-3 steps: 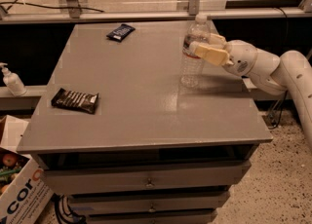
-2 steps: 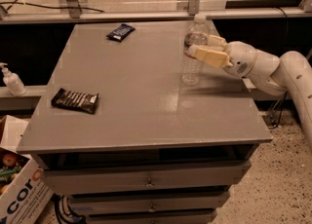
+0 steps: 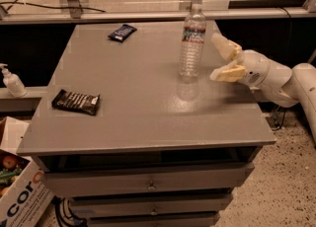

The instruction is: Place water bottle upright

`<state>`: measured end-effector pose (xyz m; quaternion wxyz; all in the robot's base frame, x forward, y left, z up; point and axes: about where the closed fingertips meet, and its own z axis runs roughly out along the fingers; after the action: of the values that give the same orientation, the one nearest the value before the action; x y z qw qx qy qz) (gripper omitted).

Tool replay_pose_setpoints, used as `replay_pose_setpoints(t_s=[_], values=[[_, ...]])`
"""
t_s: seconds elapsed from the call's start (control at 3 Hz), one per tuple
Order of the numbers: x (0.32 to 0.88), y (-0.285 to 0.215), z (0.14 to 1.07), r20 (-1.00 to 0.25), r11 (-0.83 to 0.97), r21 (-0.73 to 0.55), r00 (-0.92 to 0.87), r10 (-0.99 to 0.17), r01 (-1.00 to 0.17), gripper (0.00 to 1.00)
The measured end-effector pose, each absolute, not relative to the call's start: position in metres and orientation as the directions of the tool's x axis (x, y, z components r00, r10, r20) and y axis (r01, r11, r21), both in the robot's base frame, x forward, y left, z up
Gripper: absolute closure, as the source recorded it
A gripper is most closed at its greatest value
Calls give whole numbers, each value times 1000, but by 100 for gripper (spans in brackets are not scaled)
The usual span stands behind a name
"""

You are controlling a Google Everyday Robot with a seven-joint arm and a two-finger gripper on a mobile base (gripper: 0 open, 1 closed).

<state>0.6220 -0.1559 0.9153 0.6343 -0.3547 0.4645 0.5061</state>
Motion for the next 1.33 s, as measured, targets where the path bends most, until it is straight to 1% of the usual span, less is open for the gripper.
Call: replay_pose_setpoints(t_s=[0.67,1.33], values=[[619,-164,914,-951,248,23,56,305,-968,0],[619,-184,919,-951,356,109,6,308,-928,0]])
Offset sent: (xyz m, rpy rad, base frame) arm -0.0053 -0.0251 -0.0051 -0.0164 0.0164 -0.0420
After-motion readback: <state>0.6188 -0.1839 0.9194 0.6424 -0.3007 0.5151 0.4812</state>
